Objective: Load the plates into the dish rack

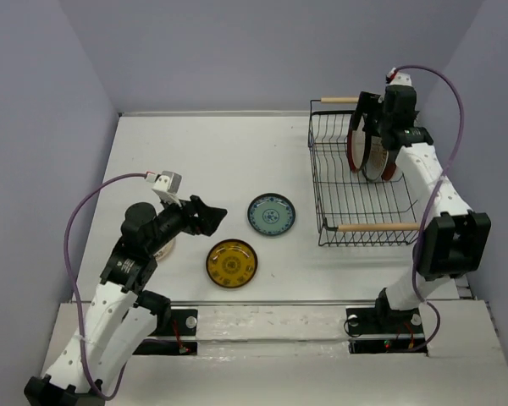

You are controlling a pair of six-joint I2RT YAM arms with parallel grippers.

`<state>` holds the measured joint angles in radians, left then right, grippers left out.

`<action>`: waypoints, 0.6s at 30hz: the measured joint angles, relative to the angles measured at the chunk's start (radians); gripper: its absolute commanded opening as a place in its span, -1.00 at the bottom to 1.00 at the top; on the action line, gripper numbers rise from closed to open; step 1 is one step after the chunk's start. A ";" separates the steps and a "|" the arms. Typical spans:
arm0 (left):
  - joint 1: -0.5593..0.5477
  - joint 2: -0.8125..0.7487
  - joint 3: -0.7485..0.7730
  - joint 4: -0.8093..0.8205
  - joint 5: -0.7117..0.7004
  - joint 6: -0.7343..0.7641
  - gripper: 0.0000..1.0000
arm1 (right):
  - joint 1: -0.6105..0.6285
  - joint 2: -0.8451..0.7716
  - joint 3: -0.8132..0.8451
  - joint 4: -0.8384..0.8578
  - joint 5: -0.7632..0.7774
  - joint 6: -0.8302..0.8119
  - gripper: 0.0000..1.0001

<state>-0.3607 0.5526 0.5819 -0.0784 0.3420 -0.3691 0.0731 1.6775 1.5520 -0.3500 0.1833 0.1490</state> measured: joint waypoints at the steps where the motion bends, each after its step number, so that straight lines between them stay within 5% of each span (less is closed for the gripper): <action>1: 0.000 0.023 0.000 0.001 0.008 -0.005 0.98 | 0.000 -0.030 -0.011 0.003 -0.019 0.019 0.80; 11: -0.006 0.219 0.000 0.040 -0.010 -0.119 0.63 | 0.056 -0.520 -0.415 0.219 -0.302 0.258 0.59; 18: -0.080 0.472 -0.001 0.193 -0.109 -0.195 0.28 | 0.196 -0.623 -0.696 0.433 -0.509 0.385 0.54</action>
<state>-0.4412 1.0248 0.5808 0.1143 0.2329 -0.5644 0.2695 1.0550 0.8562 0.0834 -0.3260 0.5335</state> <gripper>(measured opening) 0.699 0.777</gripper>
